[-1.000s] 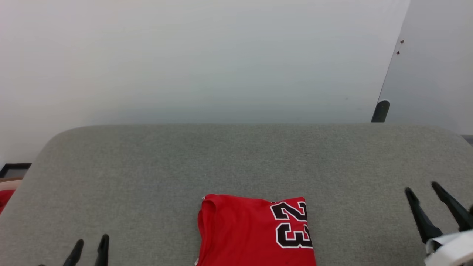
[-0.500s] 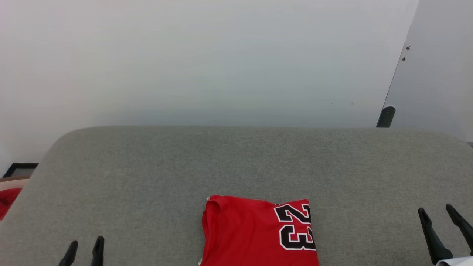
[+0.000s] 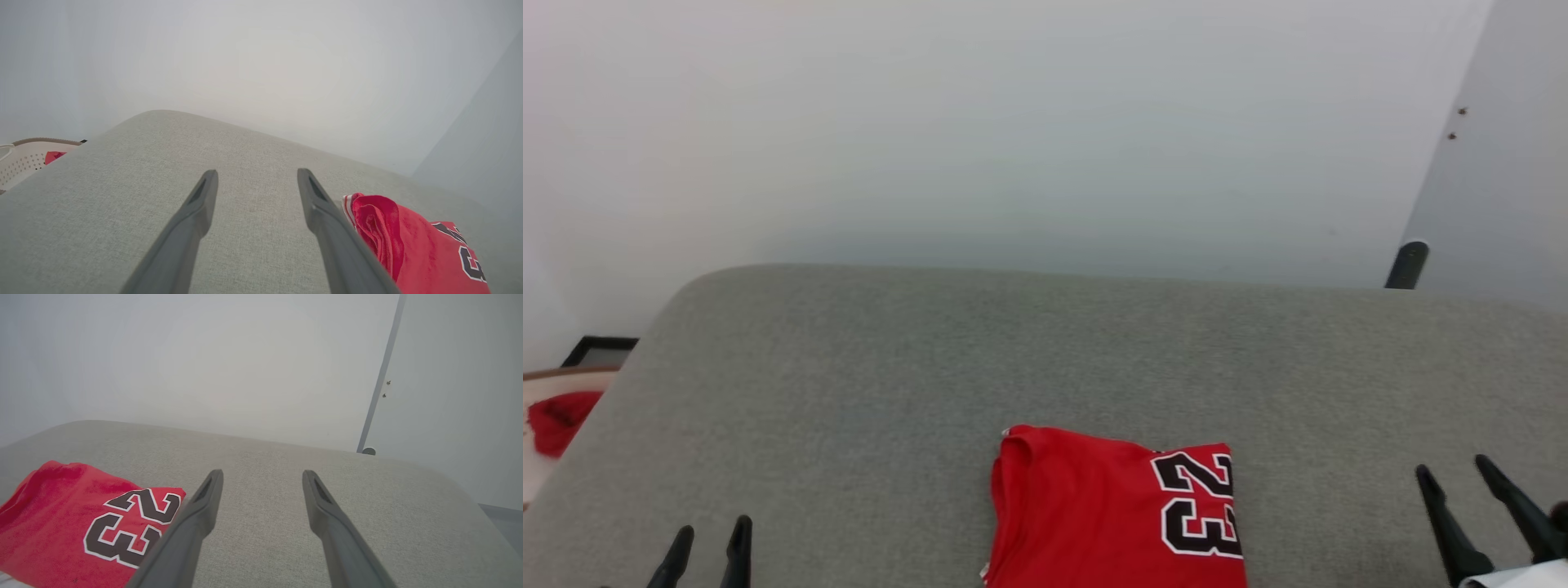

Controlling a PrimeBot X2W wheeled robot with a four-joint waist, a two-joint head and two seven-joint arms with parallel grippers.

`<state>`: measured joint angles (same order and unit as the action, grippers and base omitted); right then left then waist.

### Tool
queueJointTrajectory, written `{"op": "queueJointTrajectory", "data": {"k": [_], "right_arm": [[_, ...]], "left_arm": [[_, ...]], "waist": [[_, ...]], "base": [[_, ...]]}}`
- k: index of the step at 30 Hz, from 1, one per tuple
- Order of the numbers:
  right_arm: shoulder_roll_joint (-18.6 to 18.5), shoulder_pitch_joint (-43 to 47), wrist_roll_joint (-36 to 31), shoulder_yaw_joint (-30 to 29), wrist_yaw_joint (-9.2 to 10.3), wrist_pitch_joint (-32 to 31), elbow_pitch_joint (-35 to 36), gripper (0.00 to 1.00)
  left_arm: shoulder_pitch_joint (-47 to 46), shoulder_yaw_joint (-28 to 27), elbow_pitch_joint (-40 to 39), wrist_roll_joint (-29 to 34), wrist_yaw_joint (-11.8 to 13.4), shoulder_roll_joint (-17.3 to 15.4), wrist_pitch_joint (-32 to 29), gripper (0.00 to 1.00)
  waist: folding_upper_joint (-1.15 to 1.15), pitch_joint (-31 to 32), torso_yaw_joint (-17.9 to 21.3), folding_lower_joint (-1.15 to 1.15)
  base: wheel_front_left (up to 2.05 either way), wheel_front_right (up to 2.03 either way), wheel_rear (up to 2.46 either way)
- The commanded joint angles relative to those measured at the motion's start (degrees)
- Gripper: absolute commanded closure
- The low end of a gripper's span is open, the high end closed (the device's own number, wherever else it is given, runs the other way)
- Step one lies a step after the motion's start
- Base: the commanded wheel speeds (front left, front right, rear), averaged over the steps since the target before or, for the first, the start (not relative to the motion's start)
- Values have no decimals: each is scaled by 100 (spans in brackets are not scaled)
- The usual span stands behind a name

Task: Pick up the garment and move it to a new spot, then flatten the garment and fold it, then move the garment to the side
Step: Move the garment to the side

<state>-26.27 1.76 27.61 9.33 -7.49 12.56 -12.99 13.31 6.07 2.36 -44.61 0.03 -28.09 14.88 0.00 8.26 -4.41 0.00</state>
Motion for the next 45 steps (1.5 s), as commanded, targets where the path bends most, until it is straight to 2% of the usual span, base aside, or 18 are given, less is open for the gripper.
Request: {"op": "queueJointTrajectory", "data": {"k": [1,12,19,27,38,39,40,41,45], "right_arm": [[47,-76,-13,36,0,-26,15,0],[286,-458,122,594,0,-755,-232,0],[351,-601,342,740,0,-1809,-573,0],[444,-717,469,585,0,-3103,-881,0],[652,-1037,356,403,1,-4170,-1254,0],[681,-1049,388,410,4,-4298,-1339,35],[700,-1061,422,445,4,-4386,-1370,90],[721,-1085,460,444,4,-4421,-1376,100],[750,-1201,597,377,4,-4536,-1337,100]], "left_arm": [[-37,-15,-20,37,33,-11,-5,0],[-226,140,-156,88,153,5,-204,0],[-367,276,-157,82,161,87,-287,0],[-490,413,-67,32,117,215,-319,0],[-886,620,149,40,-12,446,-255,0],[-909,633,179,46,-20,463,-241,0],[-932,646,209,52,-42,480,-225,0],[-948,651,243,49,-56,495,-220,0],[-984,642,338,18,-76,534,-182,0]], "waist": [[0,-24,-152,0],[0,-153,-1021,0],[0,-271,-1438,0],[0,-479,-1661,0],[0,-1008,-1839,0],[0,-1033,-1845,0],[0,-1052,-1854,0],[0,-1065,-1856,0],[0,-1087,-1829,0]], "base": [[0,0,0],[0,0,0],[0,0,0],[0,0,0],[0,0,0],[0,0,0],[0,0,0],[0,0,0],[0,0,0]]}}
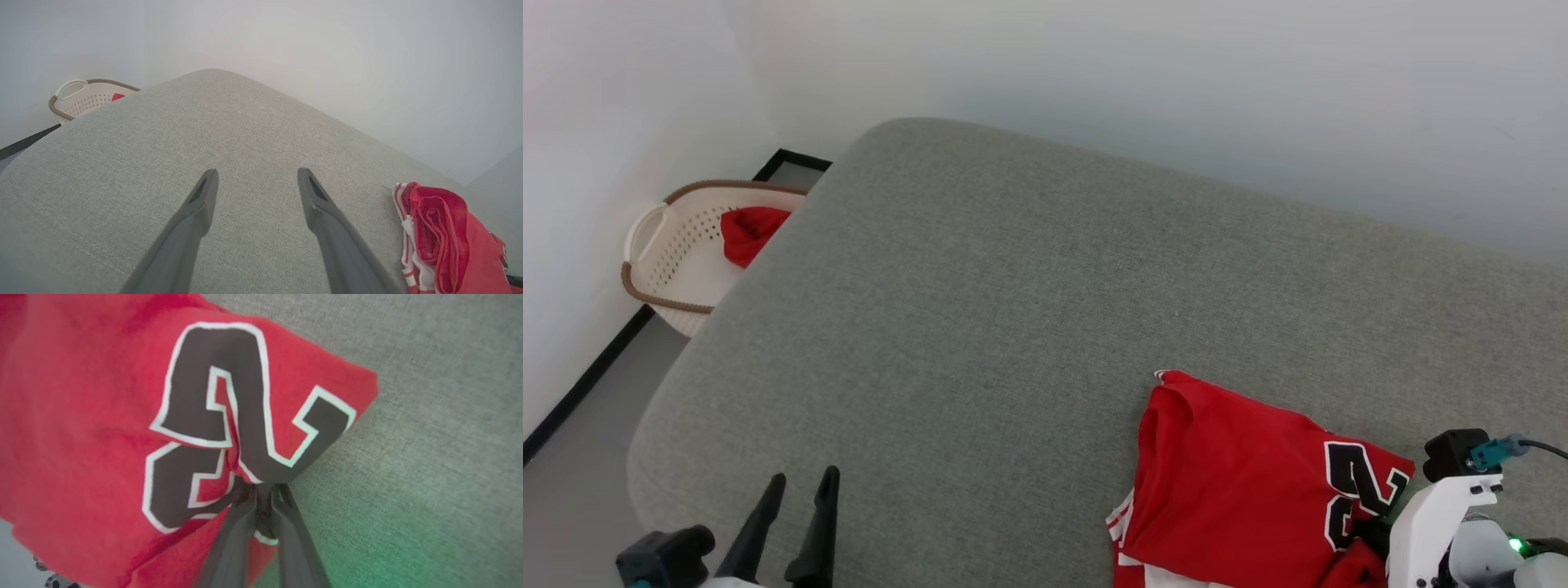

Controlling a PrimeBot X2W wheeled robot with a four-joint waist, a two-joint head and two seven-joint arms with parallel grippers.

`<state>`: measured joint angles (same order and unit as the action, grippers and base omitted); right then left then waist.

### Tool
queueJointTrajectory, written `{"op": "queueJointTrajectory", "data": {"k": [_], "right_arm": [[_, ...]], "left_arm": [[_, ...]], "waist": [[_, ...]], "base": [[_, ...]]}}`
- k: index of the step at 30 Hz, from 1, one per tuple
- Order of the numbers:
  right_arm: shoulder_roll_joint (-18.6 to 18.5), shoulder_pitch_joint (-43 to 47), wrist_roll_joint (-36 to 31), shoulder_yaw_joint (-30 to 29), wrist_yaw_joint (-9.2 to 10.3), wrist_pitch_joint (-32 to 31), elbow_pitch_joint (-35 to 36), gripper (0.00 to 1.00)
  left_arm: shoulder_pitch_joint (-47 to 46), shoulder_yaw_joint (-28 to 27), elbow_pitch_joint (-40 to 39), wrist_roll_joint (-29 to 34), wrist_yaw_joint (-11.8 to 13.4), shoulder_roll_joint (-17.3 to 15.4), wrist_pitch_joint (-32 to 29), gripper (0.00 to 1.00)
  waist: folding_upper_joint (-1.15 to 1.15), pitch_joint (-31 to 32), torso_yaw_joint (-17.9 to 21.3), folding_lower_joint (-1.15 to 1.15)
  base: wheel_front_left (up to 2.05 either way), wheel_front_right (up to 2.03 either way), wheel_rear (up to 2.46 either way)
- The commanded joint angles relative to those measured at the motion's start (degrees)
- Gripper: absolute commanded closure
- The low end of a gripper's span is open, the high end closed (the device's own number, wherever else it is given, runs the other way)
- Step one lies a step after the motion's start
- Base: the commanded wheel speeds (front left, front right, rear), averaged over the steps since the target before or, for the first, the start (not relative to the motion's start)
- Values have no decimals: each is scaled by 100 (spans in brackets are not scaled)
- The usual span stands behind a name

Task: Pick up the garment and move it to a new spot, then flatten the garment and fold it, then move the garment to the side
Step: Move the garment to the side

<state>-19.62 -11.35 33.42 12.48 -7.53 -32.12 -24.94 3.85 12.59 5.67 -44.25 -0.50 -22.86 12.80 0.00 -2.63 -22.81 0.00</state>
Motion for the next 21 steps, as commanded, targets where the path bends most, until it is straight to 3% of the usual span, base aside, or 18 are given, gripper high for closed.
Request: {"op": "queueJointTrajectory", "data": {"k": [1,13,21], "right_arm": [[69,69,38,55,7,-120,-121,100],[-332,-358,-29,83,8,-441,355,100],[-952,-823,-210,269,8,-662,638,100]], "left_arm": [[-38,-18,24,-29,-31,17,34,0],[35,-34,52,5,-33,-39,63,0],[-117,13,33,49,-82,-21,77,0]], "waist": [[0,7,25,0],[0,212,600,0],[0,194,1286,0]], "base": [[0,0,0],[0,0,0],[0,0,0]]}}
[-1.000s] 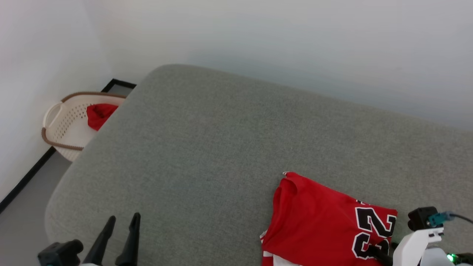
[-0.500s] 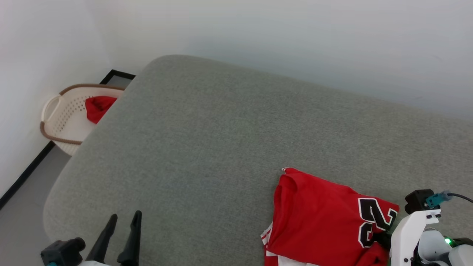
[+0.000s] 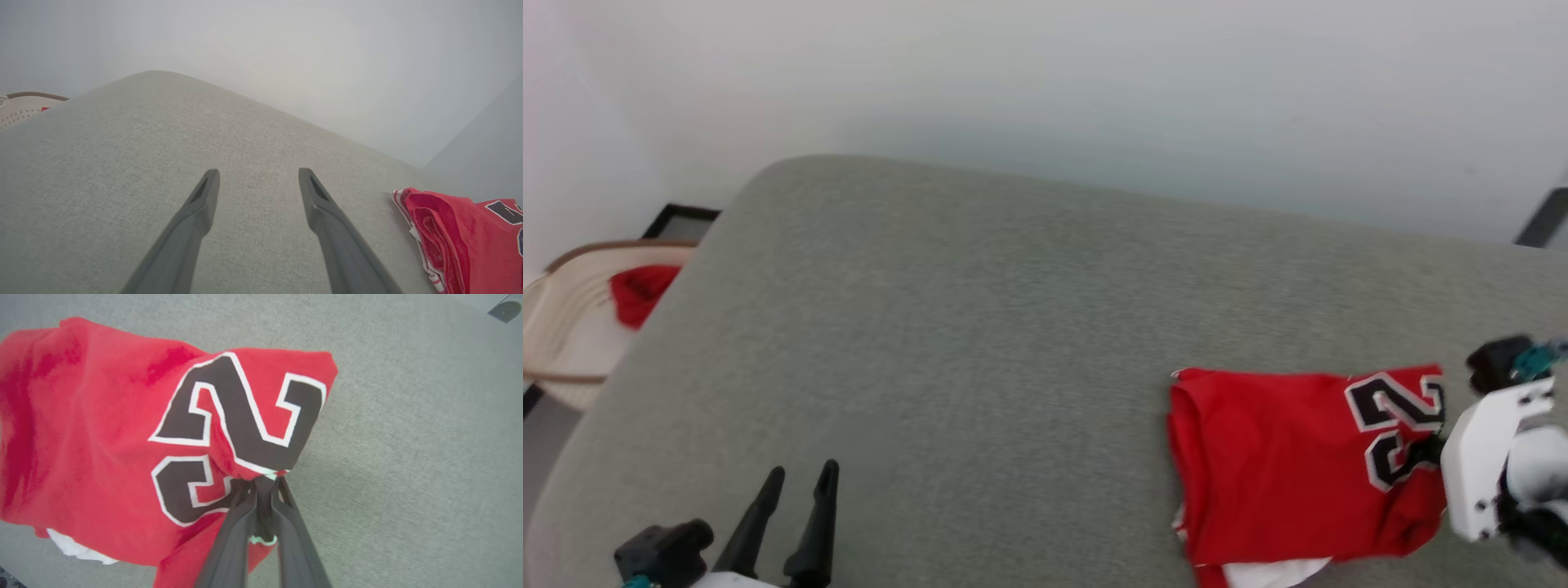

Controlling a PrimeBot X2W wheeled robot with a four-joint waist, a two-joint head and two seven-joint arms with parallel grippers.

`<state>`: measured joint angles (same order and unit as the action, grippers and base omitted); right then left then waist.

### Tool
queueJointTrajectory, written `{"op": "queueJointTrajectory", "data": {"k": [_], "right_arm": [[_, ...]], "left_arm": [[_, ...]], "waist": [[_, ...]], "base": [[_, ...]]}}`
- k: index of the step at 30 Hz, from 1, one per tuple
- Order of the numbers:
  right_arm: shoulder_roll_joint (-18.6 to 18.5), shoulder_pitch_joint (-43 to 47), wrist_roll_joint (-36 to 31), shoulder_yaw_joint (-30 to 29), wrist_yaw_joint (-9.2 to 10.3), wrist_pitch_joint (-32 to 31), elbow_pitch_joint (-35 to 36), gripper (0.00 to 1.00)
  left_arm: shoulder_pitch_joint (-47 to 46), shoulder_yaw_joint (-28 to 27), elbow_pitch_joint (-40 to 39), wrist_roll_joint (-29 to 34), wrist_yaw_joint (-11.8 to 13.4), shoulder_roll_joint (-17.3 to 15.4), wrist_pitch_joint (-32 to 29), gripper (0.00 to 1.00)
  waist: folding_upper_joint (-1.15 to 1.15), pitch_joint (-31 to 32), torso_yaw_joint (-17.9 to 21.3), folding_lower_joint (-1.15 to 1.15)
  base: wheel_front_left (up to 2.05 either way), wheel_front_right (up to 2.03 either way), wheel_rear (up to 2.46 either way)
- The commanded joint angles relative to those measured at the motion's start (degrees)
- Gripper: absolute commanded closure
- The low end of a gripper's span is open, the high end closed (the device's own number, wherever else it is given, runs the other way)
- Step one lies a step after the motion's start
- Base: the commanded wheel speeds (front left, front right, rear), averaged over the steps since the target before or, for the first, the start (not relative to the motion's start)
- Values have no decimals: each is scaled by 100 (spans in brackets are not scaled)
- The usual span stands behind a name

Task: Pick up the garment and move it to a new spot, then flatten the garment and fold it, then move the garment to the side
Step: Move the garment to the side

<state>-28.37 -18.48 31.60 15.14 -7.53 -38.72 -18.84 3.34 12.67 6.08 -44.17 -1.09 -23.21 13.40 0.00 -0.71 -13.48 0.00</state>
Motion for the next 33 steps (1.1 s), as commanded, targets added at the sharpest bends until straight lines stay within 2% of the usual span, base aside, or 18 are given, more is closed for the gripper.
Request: {"op": "queueJointTrajectory", "data": {"k": [1,10,17,24,33], "right_arm": [[-152,-179,-40,29,7,-34,44,100],[-927,-879,-126,365,7,-161,219,100],[-1505,-1485,-172,597,7,153,104,100],[-1992,-2074,-343,860,8,634,-280,100],[-2264,-2576,-697,1084,8,1266,-963,100]], "left_arm": [[-97,12,-4,47,-36,23,25,0],[-432,106,73,143,-134,65,60,0],[-779,135,134,222,-219,59,84,0],[-1119,155,163,308,-292,27,102,0],[-1479,245,230,375,-343,-1,83,0]], "waist": [[0,-12,449,0],[0,-318,1187,0],[0,-720,1613,0],[0,-1145,1905,0],[0,-1537,2042,0]], "base": [[0,0,0],[0,0,0],[0,0,0],[0,0,0],[0,0,0]]}}
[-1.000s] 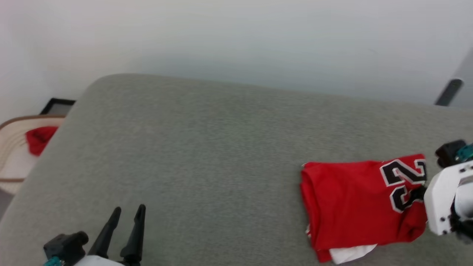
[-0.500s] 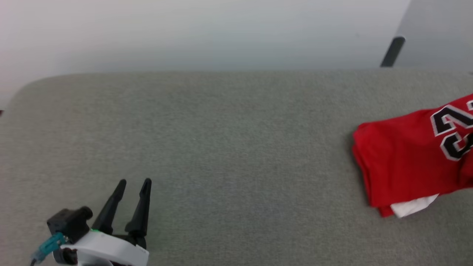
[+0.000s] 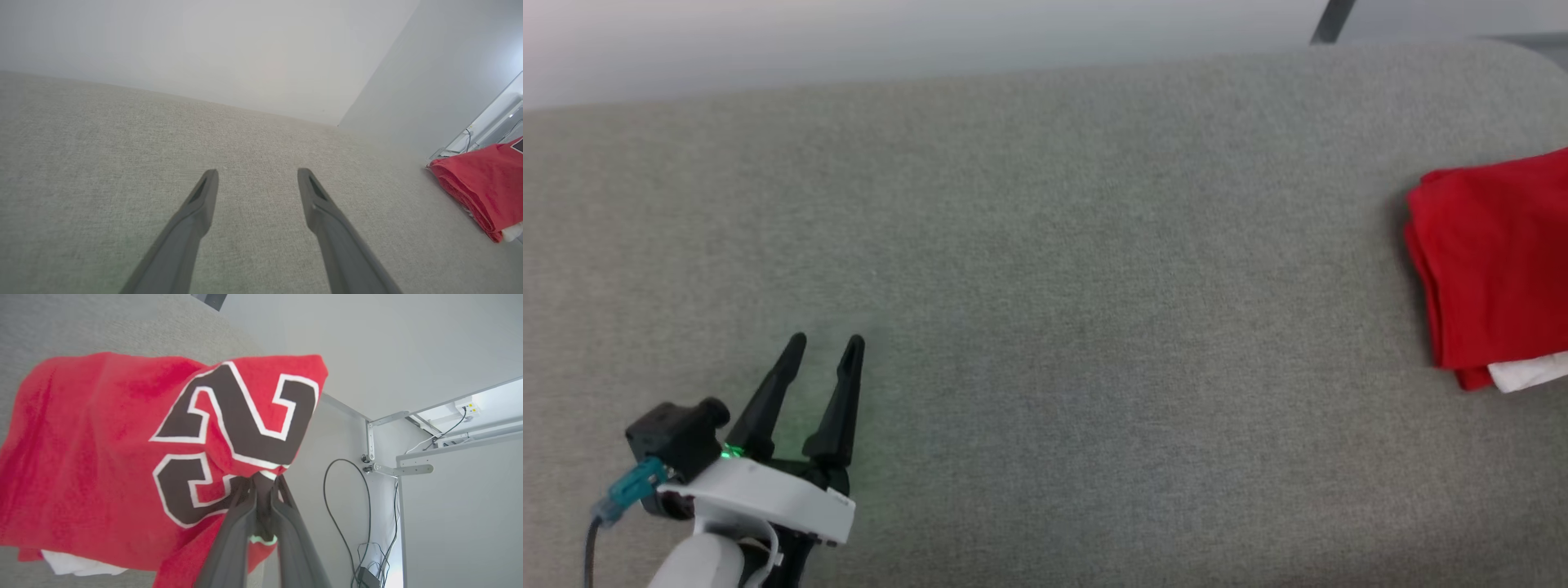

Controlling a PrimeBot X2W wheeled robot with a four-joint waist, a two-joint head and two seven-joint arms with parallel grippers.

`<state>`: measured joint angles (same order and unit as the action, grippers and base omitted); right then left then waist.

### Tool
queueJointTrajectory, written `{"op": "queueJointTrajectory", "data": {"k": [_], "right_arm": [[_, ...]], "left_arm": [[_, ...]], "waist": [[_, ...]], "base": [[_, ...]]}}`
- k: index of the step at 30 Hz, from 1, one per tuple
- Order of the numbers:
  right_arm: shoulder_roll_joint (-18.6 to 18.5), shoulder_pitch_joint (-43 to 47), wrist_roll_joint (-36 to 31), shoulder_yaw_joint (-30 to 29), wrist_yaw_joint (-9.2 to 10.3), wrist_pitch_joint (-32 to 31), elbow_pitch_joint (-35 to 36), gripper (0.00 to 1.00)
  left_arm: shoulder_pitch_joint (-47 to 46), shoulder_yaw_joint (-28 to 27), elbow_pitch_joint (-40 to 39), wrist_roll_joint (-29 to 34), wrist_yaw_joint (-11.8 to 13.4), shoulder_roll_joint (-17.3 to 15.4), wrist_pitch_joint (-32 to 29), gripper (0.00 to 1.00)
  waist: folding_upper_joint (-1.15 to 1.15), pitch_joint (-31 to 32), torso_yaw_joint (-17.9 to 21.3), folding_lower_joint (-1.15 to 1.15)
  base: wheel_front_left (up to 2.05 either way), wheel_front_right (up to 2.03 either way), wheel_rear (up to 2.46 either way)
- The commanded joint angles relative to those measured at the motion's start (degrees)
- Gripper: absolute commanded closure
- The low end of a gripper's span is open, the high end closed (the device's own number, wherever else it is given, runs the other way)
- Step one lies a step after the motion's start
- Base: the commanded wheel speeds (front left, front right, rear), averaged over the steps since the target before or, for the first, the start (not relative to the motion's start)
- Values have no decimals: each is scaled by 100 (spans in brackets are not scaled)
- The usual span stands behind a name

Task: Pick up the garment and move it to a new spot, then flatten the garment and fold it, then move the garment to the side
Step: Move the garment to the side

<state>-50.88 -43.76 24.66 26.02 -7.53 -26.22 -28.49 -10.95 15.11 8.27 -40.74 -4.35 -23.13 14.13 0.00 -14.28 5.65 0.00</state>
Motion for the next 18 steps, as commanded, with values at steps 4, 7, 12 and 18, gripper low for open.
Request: {"op": "queueJointTrajectory", "data": {"k": [4,7,12,18], "right_arm": [[20,-180,-171,-80,8,287,-512,100],[138,-238,-266,-186,8,458,-940,100],[318,-309,-497,-374,8,875,-1540,80],[554,-418,-783,-512,8,1405,-2101,0]], "left_arm": [[-178,53,52,55,-57,-22,-8,0],[-243,82,87,48,-72,-24,-14,0],[-314,106,141,41,-83,-44,-30,0],[-315,100,186,12,-81,-65,-20,0]], "waist": [[0,-284,86,0],[0,-334,23,0],[0,-373,-105,0],[0,-292,-237,0]], "base": [[0,0,0],[0,0,0],[0,0,0],[0,0,0]]}}
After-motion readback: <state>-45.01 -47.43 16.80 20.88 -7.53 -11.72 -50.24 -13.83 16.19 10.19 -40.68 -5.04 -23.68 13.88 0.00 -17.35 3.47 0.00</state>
